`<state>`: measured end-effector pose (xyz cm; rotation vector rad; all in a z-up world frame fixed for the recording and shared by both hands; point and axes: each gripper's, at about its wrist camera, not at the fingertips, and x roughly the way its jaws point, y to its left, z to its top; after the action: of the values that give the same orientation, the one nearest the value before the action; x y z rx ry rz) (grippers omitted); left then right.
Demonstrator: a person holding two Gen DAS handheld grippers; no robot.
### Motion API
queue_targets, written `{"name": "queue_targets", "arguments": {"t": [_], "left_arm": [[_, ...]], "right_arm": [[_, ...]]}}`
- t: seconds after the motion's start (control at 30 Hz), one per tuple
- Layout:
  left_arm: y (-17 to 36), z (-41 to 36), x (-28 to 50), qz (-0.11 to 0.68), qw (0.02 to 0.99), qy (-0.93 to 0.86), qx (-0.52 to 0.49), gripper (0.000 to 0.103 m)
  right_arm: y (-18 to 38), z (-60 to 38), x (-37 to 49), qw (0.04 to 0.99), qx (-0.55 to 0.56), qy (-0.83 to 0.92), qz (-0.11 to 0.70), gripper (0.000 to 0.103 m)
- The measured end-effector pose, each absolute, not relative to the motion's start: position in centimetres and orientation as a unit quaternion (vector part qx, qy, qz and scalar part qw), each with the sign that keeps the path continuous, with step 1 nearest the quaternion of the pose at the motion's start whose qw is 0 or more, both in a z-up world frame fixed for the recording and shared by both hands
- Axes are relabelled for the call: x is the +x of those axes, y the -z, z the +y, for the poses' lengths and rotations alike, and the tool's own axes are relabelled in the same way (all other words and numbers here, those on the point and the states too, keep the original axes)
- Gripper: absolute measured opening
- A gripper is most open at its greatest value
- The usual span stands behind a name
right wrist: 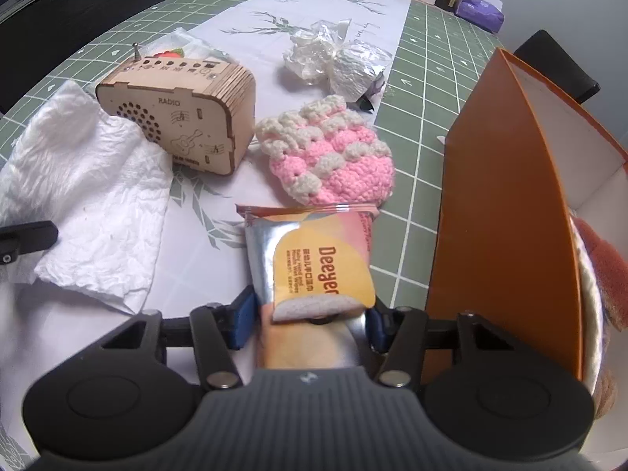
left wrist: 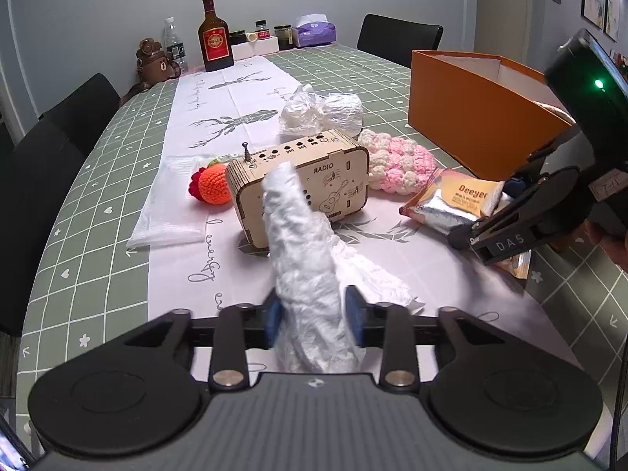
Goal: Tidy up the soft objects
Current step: 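Grasp the Deeyer snack packet with the right tool and carry it toward the orange box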
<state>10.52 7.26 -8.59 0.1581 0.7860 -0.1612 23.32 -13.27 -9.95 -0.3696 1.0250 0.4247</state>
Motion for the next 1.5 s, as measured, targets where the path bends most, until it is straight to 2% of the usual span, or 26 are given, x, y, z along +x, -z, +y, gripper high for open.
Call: {"name": "queue_targets", "arguments": {"t": [0.07, 0.23, 0.37, 0.5, 0.97, 1.5], "left_arm": [[8.6, 7.0, 10.8, 0.379, 0.919, 0.075, 0.078, 0.061], [9.3, 6.7, 11.9, 0.381, 0.920, 0.057, 0.072, 0.060], [10.1, 6.7, 12.3, 0.393, 0.916, 0.034, 0.068, 0.027], [9.7, 6.7, 12.0, 0.389, 0.918, 0.034, 0.072, 0.014], [3.9, 5.2, 10.1, 0.356, 0.928, 0.064, 0.092, 0.012], [-2.6, -1.9, 14.6, 0.388, 0.873, 0.193, 0.222, 0.011]], "right_arm": [[9.9, -13.0, 22.9, 0.834, -0.188, -0.203, 0.477, 0.050], [9.7, -12.7, 22.3, 0.835, -0.208, -0.208, 0.464, 0.047], [9.6, -12.8, 22.0, 0.837, -0.211, -0.211, 0.460, 0.044], [9.2, -12.8, 21.5, 0.836, -0.218, -0.214, 0.456, 0.042], [3.4, -13.1, 19.5, 0.821, -0.238, -0.274, 0.441, 0.041], [-5.0, -16.2, 22.9, 0.787, -0.289, -0.298, 0.455, 0.041]]}}
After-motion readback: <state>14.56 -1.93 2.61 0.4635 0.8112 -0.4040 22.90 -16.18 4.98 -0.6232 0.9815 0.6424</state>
